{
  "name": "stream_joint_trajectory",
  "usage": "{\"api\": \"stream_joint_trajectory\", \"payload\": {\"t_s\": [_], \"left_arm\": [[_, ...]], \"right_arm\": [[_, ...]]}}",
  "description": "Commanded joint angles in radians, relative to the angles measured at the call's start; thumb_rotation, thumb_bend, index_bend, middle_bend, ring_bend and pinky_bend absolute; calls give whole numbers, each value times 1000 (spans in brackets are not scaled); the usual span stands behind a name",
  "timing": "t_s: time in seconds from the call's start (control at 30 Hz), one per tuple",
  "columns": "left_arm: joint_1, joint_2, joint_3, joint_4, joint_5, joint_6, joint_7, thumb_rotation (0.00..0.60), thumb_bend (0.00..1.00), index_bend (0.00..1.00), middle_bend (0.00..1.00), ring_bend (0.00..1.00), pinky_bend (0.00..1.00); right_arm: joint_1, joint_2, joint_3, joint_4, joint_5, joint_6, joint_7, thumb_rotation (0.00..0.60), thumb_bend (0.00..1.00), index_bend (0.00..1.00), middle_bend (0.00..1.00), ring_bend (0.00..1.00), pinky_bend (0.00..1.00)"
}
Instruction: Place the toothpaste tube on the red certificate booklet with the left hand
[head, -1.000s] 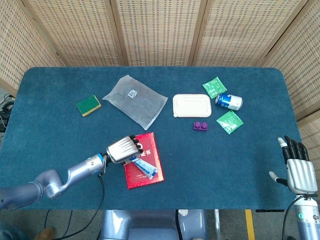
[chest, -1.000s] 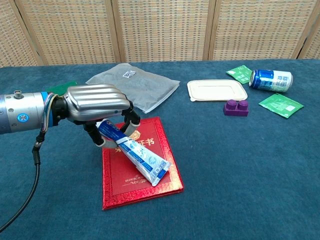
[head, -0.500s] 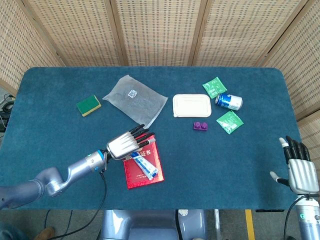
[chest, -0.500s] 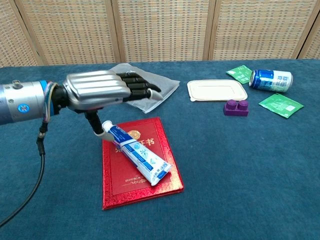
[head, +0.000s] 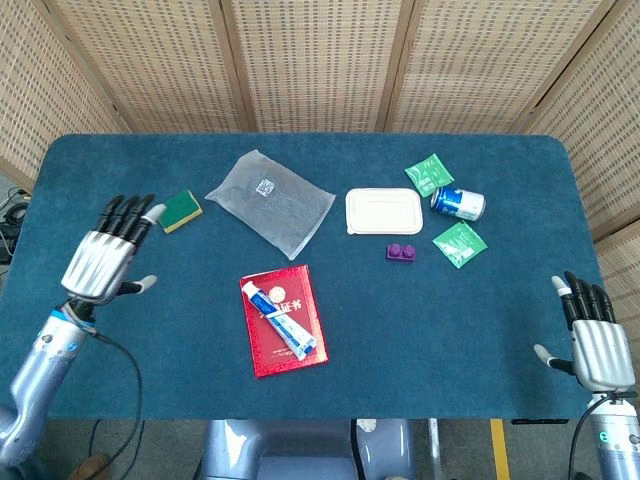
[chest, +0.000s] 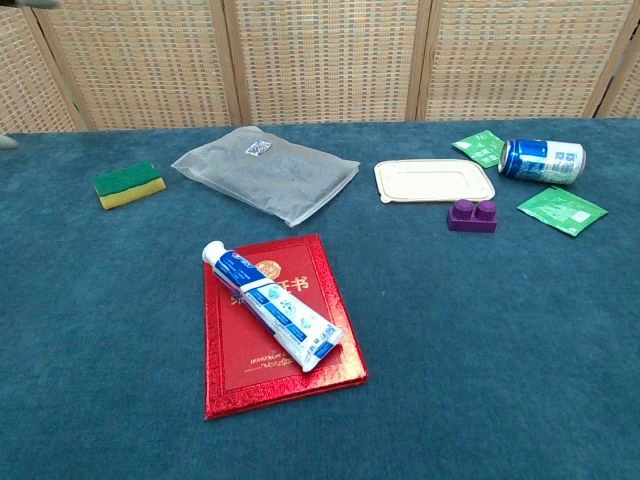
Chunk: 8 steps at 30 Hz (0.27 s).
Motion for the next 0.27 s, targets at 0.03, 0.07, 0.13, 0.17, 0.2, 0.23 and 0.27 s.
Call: {"api": "stream_joint_trajectory", "payload": {"t_s": [0.03, 0.07, 0.13, 0.17, 0.2, 0.23, 0.27], "left_arm": [[140, 51, 25, -52, -72, 123, -9, 600, 0, 0, 0, 0, 0], [175, 52, 37, -52, -79, 151, -21, 600, 0, 0, 0, 0, 0], [221, 53, 53, -56, -88, 181, -47, 600, 0, 0, 0, 0, 0], [241, 55, 61, -60, -89, 189, -73, 600, 0, 0, 0, 0, 0], [260, 56, 68, -61, -86, 196, -108, 600, 0, 0, 0, 0, 0], [280, 56, 75, -54, -76, 203, -149, 600, 0, 0, 0, 0, 0], [288, 55, 80, -46, -70, 207, -163, 600, 0, 0, 0, 0, 0]], "right_arm": [[-1, 5, -2, -7, -7, 4, 4, 600, 0, 0, 0, 0, 0], [-1, 7, -2, -10, -9, 6, 5, 600, 0, 0, 0, 0, 0], [-1, 10, -2, -15, -12, 8, 8, 600, 0, 0, 0, 0, 0], [-1, 12, -2, -18, -12, 8, 9, 600, 0, 0, 0, 0, 0], [-1, 15, -2, -22, -14, 9, 12, 600, 0, 0, 0, 0, 0], [-1, 19, -2, -28, -18, 10, 16, 600, 0, 0, 0, 0, 0], [-1, 21, -2, -31, -20, 12, 17, 600, 0, 0, 0, 0, 0]]}}
